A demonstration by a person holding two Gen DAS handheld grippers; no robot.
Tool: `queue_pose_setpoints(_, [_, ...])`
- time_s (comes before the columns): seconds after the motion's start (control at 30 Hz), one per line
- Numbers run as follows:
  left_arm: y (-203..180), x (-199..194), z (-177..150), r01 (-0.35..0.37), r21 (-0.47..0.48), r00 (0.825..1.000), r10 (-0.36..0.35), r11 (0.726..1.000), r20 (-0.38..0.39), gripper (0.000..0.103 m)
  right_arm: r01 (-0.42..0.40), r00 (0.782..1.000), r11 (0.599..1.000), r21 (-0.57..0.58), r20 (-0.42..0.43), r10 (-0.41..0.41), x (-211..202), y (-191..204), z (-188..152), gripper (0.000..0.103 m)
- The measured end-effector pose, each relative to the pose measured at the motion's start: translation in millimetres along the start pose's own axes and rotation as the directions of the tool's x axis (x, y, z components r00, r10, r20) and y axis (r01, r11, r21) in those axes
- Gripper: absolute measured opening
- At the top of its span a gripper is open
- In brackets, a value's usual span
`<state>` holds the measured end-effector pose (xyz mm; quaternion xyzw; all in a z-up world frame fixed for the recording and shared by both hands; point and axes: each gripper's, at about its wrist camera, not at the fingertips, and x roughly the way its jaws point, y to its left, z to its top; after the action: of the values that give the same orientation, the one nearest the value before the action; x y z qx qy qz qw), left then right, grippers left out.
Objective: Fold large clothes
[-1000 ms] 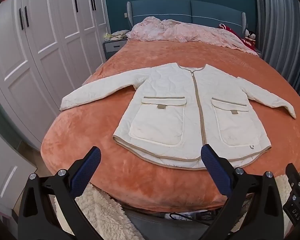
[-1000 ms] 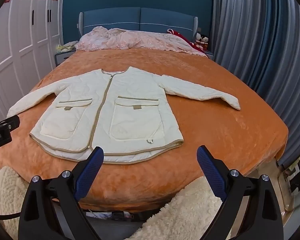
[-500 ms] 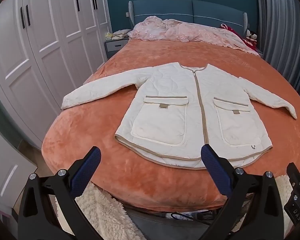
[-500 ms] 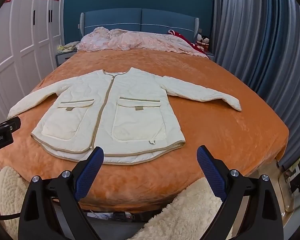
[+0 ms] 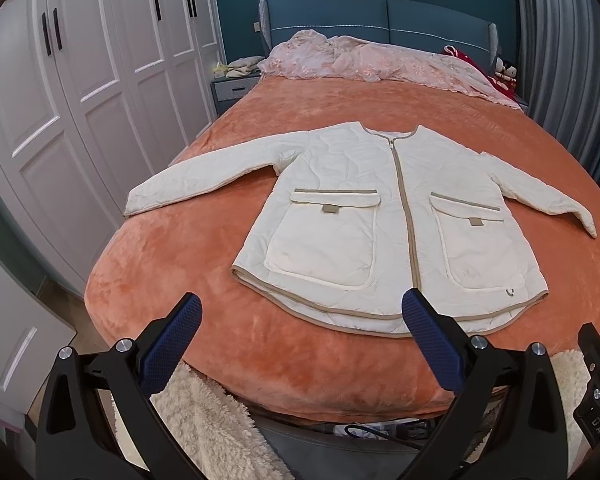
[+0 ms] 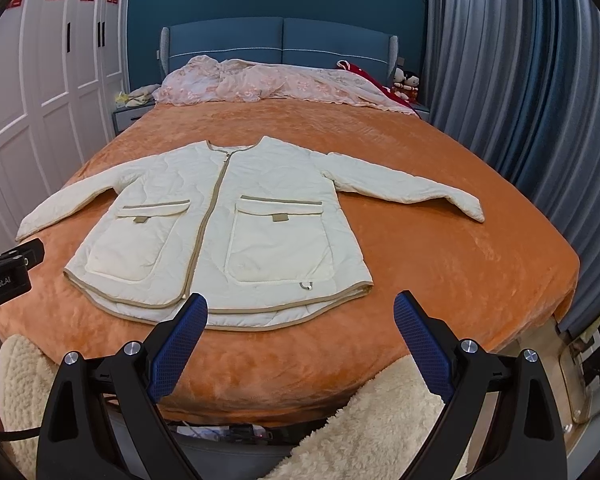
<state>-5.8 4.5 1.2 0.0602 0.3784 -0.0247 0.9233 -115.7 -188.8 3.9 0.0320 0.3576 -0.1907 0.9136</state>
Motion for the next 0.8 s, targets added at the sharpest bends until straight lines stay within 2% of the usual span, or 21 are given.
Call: queue_pose_setpoints(0.8, [4.9,9.5,-3.0,-0.005,-0.011,1.000,0.005,1.000,-0.008,0.098,-0.005,1.000,1.000,-0.003,-0.001,0.005,0.2,3.1,0.2,0.092])
